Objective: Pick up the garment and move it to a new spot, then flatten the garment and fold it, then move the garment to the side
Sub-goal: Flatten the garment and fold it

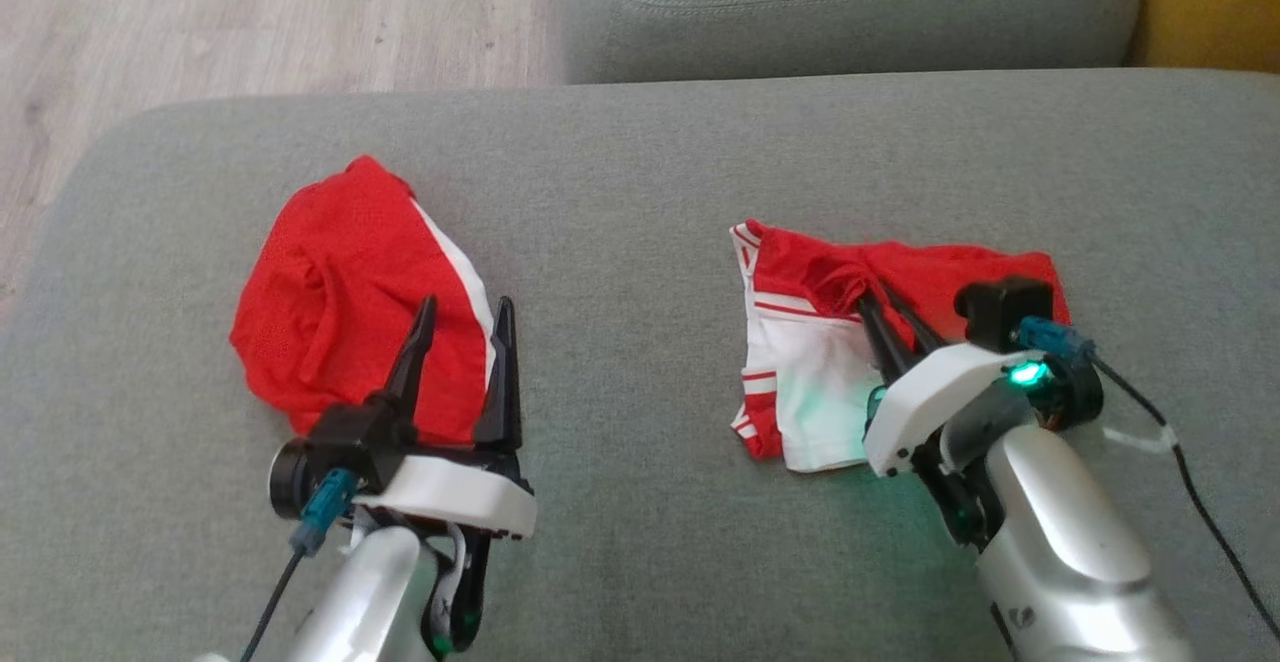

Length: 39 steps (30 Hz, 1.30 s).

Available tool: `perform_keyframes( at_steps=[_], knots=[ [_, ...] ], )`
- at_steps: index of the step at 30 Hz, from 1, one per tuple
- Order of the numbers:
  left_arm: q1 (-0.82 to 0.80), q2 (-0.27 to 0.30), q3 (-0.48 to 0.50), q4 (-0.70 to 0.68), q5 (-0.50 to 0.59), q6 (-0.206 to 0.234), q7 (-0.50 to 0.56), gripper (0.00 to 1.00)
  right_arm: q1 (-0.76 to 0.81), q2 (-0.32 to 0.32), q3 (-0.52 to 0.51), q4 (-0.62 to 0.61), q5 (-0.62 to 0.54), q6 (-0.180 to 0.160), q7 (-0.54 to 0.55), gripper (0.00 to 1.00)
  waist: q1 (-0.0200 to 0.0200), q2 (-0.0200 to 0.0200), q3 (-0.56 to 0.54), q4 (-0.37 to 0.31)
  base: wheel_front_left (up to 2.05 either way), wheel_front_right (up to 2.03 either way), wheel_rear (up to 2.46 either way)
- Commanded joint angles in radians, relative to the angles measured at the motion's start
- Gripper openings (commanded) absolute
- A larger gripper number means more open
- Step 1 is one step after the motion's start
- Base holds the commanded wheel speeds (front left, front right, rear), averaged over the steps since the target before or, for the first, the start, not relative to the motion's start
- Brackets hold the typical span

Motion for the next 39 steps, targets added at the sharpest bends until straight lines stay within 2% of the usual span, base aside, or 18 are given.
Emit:
perform_keyframes(
  at_steps=[1,13,14,15,20,24,28,32,36,39],
  knots=[
    [-0.029,0.012,0.025,-0.034,-0.003,0.000,-0.002,1.00,-0.052,0.011,0.025,-0.023,0.008,-0.001,-0.018,0.00,0.0000,0.0000,0.004,0.004,0.00,0.00,0.00],
    [-0.034,0.007,0.019,-0.030,-0.010,0.005,-0.005,1.00,-0.107,0.011,0.112,0.116,0.068,-0.001,-0.102,0.00,0.0000,0.0000,0.017,0.019,0.00,0.00,0.00],
    [-0.035,0.007,0.018,-0.029,-0.011,0.004,-0.005,1.00,-0.106,0.011,0.127,0.125,0.067,-0.001,-0.107,0.40,0.0000,0.0000,0.017,0.019,0.00,0.00,0.00],
    [-0.036,0.008,0.018,-0.028,-0.012,0.004,-0.005,1.00,-0.101,0.011,0.140,0.129,0.083,-0.001,-0.111,1.00,0.0000,0.0000,0.016,0.020,0.00,0.00,0.00],
    [-0.035,0.010,0.018,-0.018,-0.016,0.004,-0.006,1.00,-0.075,0.011,0.276,0.093,0.192,-0.001,-0.109,1.00,0.0000,0.0000,0.005,0.019,0.00,0.00,0.00],
    [-0.031,0.010,0.019,-0.015,-0.020,0.007,-0.007,1.00,-0.094,0.011,0.279,0.076,0.218,-0.001,-0.161,1.00,0.0000,0.0000,-0.009,0.014,0.00,0.00,0.00],
    [-0.022,0.011,0.024,-0.021,-0.023,0.011,-0.009,1.00,-0.123,0.011,0.169,0.091,0.151,-0.001,-0.246,1.00,0.0000,0.0000,-0.023,0.003,0.00,0.00,0.00],
    [-0.010,0.010,0.034,-0.032,-0.026,0.018,-0.011,1.00,-0.109,0.010,-0.018,0.076,0.008,-0.001,-0.280,1.00,0.0000,0.0000,-0.028,-0.009,0.00,0.00,0.00],
    [0.004,0.009,0.047,-0.039,-0.020,0.019,-0.013,1.00,-0.033,0.002,-0.172,-0.018,-0.115,-0.001,-0.285,1.00,0.0000,0.0000,-0.027,-0.017,0.00,0.00,0.00],
    [0.020,0.007,0.070,-0.053,-0.002,0.022,-0.014,1.00,0.055,0.003,-0.245,-0.106,-0.180,-0.001,-0.285,1.00,0.0000,0.0000,-0.026,-0.021,0.00,0.00,0.00]
  ],
)
